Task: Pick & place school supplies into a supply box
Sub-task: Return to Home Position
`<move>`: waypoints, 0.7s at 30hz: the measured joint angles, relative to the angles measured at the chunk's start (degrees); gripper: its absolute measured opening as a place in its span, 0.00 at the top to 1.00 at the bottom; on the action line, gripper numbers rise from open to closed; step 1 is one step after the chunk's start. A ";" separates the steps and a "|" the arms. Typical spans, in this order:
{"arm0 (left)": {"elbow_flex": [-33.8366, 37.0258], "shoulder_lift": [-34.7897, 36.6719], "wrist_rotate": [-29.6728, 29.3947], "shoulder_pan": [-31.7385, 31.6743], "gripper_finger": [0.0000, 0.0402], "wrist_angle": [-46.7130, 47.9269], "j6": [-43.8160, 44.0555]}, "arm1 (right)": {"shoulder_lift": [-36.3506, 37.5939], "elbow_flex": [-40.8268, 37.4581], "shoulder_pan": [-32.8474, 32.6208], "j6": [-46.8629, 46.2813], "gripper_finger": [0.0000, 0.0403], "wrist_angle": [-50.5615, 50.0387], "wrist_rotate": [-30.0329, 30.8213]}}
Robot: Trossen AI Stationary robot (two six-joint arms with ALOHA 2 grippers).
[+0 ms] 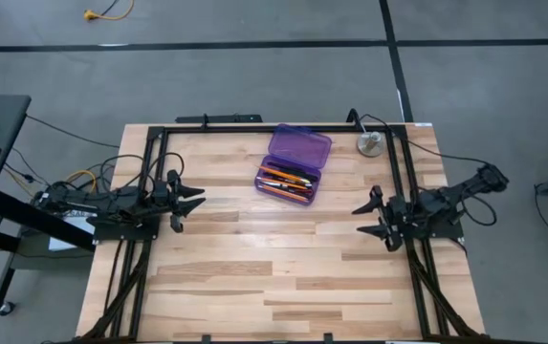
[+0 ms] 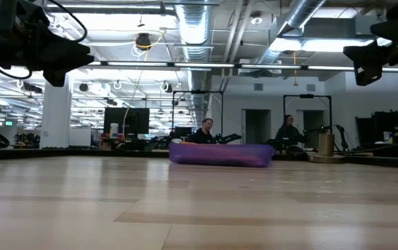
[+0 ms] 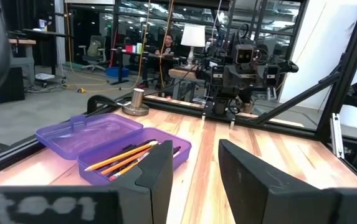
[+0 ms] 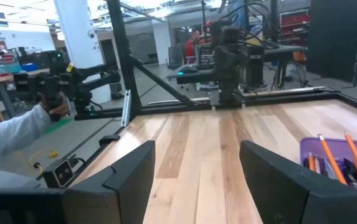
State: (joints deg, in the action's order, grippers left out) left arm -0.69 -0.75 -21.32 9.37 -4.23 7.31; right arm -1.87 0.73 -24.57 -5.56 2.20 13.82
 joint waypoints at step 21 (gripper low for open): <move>0.00 0.00 -0.02 0.00 0.71 0.04 -0.91 | 0.00 0.00 1.45 0.00 0.43 -0.05 -0.22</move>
State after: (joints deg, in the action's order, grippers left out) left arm -0.69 -0.75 -21.34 9.37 -4.19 6.40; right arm -1.87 0.73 -23.11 -5.56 2.15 13.61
